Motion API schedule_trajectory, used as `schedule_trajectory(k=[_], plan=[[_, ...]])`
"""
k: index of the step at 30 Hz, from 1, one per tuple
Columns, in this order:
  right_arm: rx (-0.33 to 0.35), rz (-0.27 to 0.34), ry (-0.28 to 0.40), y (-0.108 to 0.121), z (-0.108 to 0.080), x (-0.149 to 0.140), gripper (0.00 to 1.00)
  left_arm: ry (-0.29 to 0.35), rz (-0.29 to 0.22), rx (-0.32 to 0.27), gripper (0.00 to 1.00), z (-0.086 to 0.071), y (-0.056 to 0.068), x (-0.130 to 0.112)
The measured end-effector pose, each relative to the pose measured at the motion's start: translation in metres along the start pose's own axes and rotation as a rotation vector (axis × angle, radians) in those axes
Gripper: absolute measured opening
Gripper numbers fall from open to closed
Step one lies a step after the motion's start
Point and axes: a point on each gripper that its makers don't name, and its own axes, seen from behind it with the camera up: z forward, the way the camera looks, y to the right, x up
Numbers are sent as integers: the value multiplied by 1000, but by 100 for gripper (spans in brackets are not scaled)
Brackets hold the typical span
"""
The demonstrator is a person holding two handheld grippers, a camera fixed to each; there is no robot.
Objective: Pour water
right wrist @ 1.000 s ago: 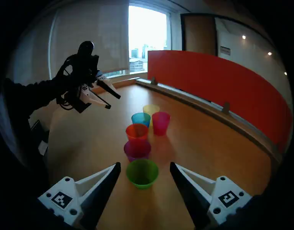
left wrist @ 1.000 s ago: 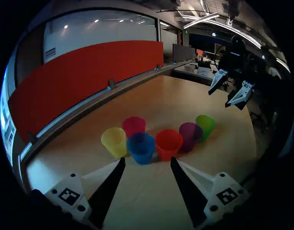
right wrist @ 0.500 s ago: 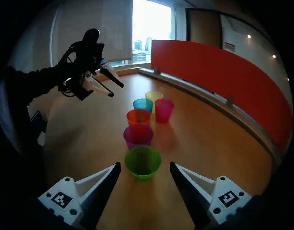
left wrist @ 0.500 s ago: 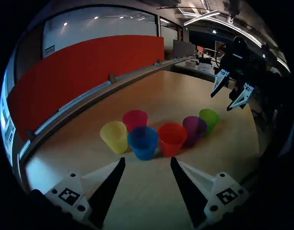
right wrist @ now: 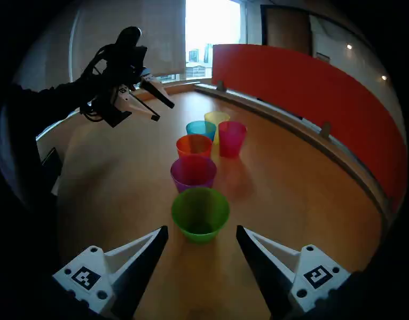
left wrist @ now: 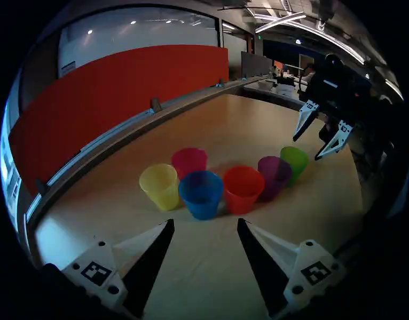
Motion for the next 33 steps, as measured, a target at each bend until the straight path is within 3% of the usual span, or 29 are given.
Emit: schedule_trajectory(k=[14,33], plan=[[10,-6,-21,0,21,-13,99,-30,30,-22,87,17,4,-5],[41,-13,-4,-3,52,-8,99,-40,25,-19,87,39,-8,-12]])
